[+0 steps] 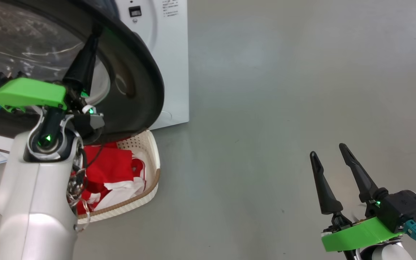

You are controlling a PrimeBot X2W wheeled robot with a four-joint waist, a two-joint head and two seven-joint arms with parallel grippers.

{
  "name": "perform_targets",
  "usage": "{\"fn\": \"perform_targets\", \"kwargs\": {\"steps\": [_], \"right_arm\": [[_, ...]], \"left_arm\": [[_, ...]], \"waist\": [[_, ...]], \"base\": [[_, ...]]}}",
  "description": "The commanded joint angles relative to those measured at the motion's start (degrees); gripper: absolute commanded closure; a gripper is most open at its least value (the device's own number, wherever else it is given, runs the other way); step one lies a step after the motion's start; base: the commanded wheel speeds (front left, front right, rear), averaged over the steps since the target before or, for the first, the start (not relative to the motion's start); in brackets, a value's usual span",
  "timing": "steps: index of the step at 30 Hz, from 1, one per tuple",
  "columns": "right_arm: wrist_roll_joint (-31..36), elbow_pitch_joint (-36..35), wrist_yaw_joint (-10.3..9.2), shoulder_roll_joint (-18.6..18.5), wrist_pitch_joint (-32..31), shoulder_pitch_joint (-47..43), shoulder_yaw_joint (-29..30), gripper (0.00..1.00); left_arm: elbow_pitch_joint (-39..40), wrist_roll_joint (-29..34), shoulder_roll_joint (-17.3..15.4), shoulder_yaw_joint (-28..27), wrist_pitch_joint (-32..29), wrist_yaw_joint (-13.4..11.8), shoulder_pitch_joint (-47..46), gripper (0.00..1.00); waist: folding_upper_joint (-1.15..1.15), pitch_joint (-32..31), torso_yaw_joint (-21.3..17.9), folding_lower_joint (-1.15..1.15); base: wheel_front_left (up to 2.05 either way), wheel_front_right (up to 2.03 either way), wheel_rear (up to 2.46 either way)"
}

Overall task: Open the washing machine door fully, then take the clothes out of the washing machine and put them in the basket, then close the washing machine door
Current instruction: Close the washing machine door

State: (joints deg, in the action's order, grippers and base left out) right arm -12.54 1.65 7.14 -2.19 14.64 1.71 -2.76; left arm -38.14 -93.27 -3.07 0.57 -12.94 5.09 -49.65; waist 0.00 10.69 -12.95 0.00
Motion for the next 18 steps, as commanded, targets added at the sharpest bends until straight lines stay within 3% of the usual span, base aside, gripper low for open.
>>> {"fn": "perform_targets", "kwargs": {"steps": [1,18], "right_arm": [[0.1,-1.3,0.35,-0.7,0.4,1.7,-1.4,0.0],[0.2,-1.3,0.35,-0.7,0.4,2.2,-1.9,0.0]], "left_arm": [[1.0,0.6,-2.2,-1.3,0.3,0.9,-2.5,1.0],[-2.8,0.8,-3.5,-3.0,1.3,2.2,-6.7,1.0]], "waist": [[0.0,0.2,-0.9,0.0],[0.0,1.5,-4.0,0.0]], "base": [[0.0,0.0,0.0],[0.0,0.0,0.0]]}}
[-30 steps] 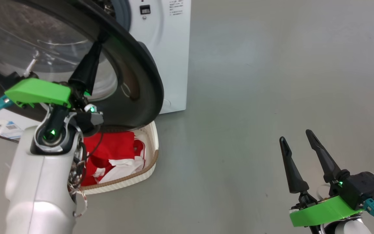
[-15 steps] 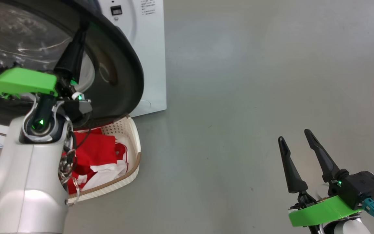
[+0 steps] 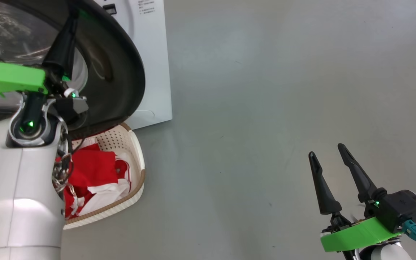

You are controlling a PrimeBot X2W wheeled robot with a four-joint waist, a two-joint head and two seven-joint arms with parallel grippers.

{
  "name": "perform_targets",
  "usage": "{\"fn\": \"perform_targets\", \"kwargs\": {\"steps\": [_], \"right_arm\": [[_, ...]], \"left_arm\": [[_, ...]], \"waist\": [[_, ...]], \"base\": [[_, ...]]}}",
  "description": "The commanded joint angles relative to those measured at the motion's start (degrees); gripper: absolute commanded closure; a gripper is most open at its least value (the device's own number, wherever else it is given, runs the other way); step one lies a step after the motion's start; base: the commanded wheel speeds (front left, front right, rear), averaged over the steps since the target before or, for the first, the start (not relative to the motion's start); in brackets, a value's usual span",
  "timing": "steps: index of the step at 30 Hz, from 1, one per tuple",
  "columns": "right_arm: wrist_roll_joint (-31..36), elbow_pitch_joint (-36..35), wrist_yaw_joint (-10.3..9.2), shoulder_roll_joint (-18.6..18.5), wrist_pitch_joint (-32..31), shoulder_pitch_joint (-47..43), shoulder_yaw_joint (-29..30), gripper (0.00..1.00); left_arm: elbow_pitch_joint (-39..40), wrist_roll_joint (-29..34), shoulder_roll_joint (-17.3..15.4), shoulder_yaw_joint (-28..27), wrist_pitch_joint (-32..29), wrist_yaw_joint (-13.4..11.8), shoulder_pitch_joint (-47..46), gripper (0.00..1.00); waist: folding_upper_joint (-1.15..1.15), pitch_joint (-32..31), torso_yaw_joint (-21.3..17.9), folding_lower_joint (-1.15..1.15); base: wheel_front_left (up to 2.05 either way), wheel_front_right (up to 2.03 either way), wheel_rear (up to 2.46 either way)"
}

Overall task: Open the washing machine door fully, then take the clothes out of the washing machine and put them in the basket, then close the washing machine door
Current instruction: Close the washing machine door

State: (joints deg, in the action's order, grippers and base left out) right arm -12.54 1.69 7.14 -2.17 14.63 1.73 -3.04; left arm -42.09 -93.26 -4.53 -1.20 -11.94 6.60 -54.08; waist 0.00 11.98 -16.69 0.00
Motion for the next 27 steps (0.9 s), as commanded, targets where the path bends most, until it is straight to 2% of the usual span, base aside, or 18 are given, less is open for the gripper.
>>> {"fn": "perform_targets", "kwargs": {"steps": [1,13,18,27], "right_arm": [[0.1,-1.3,0.35,-0.7,0.4,2.2,-1.7,0.0],[-0.4,-1.0,0.35,-0.7,0.4,2.6,-1.5,0.0],[-1.4,-0.8,0.35,-0.7,0.4,2.5,-1.3,0.0],[-4.0,0.6,0.35,-0.7,0.4,2.1,-1.5,0.0]], "left_arm": [[0.9,0.9,-2.1,-1.3,0.4,0.7,-2.5,1.0],[-0.7,1.2,-1.7,-1.4,0.9,0.9,-2.8,1.0],[2.1,1.2,-0.8,-0.8,0.3,0.9,-0.7,1.0],[6.1,5.7,-0.4,2.3,2.9,0.9,7.4,1.0]], "waist": [[0.0,0.3,-0.3,0.0],[0.0,0.3,-0.4,0.0],[0.0,-0.4,1.4,0.0],[0.0,-2.5,6.3,0.0]], "base": [[0.0,0.0,0.0],[0.0,0.0,0.0],[0.0,0.0,0.0],[0.0,0.0,0.0]]}}
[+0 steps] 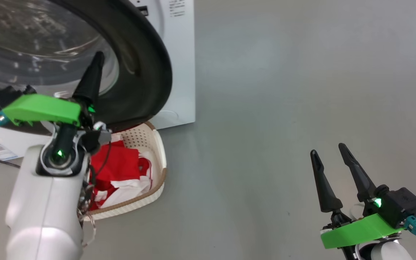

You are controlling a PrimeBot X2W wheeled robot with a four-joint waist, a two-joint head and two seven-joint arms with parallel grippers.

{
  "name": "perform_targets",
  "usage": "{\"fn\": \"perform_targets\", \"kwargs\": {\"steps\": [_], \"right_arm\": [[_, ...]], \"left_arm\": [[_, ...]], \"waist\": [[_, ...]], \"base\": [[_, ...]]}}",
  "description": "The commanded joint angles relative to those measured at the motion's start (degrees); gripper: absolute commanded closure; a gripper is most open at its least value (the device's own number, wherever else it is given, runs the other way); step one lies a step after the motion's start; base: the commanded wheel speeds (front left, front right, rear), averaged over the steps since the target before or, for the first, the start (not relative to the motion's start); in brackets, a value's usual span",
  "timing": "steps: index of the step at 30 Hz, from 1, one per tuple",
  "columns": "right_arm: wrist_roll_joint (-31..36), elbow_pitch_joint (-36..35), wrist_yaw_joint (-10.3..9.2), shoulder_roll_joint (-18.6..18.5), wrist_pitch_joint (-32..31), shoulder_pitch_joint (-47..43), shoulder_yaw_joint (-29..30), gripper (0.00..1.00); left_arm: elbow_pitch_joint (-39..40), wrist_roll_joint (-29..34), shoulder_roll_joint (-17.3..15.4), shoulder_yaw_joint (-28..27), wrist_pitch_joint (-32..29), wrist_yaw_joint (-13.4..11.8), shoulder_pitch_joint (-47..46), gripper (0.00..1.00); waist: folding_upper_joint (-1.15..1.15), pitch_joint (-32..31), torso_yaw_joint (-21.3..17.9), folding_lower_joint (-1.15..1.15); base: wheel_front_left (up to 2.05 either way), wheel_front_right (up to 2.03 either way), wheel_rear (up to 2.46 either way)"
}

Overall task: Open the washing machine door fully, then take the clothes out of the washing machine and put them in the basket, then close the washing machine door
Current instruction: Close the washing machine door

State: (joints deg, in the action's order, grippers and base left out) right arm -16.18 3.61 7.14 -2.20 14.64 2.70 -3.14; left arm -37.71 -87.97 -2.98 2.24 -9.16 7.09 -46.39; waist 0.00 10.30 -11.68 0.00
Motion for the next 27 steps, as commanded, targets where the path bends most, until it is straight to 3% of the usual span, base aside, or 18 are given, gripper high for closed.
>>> {"fn": "perform_targets", "kwargs": {"steps": [1,3,4,5,13,27], "right_arm": [[-0.4,-1.2,0.35,-0.7,0.4,1.1,-1.3,0.0],[-0.5,-1.1,0.35,-0.7,0.4,1.1,-1.1,0.0],[-0.7,-1.0,0.35,-0.7,0.4,1.1,-1.1,0.0],[-0.8,-0.9,0.35,-0.7,0.4,1.1,-1.1,0.0],[-0.8,-0.5,0.35,-0.7,0.4,0.4,-0.1,0.0],[0.0,-0.9,0.35,-0.7,0.4,-1.8,1.1,0.0]], "left_arm": [[2.5,0.9,-1.9,-0.8,0.5,0.4,0.6,1.0],[4.1,2.4,-2.0,-0.2,1.8,0.4,2.5,0.52],[5.0,3.0,-1.9,0.0,2.6,0.4,3.5,0.1],[5.8,3.5,-1.9,-0.1,3.5,0.3,4.4,0.0],[14.9,10.3,-3.9,1.5,8.8,-2.6,11.9,0.0],[28.0,30.3,-9.5,8.2,20.1,-6.6,27.1,0.0]], "waist": [[0.0,-1.0,1.8,0.0],[0.0,-1.3,2.8,0.0],[0.0,-1.5,3.2,0.0],[0.0,-1.8,3.6,0.0],[0.0,-3.8,6.4,0.0],[0.0,-7.7,8.5,0.0]], "base": [[0.0,0.0,0.0],[0.0,0.0,0.0],[0.0,0.0,0.0],[0.0,0.0,0.0],[0.0,0.0,0.0],[0.0,0.0,0.0]]}}
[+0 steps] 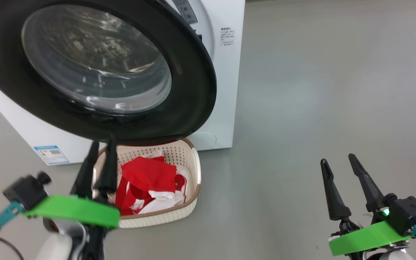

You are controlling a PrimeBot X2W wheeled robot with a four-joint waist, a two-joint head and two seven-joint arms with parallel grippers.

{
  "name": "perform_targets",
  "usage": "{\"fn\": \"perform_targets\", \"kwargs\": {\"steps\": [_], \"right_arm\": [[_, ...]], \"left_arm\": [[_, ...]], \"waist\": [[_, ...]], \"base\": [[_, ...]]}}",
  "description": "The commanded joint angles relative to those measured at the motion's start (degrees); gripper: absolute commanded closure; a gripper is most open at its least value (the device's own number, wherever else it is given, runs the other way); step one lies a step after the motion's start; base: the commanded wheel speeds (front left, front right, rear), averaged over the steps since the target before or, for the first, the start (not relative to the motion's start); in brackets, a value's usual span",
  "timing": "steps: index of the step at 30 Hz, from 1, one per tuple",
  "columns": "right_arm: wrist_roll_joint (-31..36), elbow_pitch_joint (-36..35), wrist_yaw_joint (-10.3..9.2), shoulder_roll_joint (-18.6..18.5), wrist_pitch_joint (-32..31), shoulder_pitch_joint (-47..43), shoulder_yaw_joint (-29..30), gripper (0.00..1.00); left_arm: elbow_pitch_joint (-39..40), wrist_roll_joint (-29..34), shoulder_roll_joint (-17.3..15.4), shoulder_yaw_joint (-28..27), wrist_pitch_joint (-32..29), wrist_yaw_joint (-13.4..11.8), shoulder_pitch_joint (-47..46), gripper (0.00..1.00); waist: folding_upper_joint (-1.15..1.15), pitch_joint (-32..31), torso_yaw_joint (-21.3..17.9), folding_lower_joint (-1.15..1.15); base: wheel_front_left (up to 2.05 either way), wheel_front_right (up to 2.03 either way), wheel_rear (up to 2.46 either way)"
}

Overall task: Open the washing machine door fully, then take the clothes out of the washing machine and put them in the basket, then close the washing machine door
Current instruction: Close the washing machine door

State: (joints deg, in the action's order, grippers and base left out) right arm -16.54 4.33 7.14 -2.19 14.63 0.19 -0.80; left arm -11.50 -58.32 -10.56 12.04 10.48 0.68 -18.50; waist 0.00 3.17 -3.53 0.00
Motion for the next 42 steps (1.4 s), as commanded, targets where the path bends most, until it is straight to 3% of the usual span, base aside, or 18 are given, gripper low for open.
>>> {"fn": "perform_targets", "kwargs": {"steps": [1,12,18,29,42], "right_arm": [[0.6,-1.7,0.35,-0.7,0.4,0.6,-1.1,0.0],[4.6,-3.0,0.35,-0.7,0.4,-1.6,0.7,0.0],[5.6,-4.3,0.35,-0.7,0.4,-3.2,1.6,0.0],[5.8,-5.6,0.35,-0.7,0.4,-5.3,3.2,0.0],[3.7,-5.0,0.35,-0.7,0.4,-6.7,2.8,0.0]], "left_arm": [[2.5,2.3,-2.3,-1.1,1.1,-0.5,0.2,0.0],[9.6,20.1,-5.8,-0.7,4.4,-5.3,8.0,0.0],[13.0,29.2,-5.1,-2.4,4.5,-6.6,12.1,0.0],[14.2,40.2,-2.0,-4.6,4.5,-5.6,17.7,0.0],[13.7,44.9,1.7,-8.4,4.5,-4.6,20.0,0.0]], "waist": [[0.0,-1.0,0.5,0.0],[0.0,-3.4,0.5,0.0],[0.0,-4.0,0.2,0.0],[0.0,-5.0,0.3,0.0],[0.0,-5.4,0.8,0.0]], "base": [[0.0,0.0,0.0],[0.0,0.0,0.0],[0.0,0.0,0.0],[0.0,0.0,0.0],[0.0,0.0,0.0]]}}
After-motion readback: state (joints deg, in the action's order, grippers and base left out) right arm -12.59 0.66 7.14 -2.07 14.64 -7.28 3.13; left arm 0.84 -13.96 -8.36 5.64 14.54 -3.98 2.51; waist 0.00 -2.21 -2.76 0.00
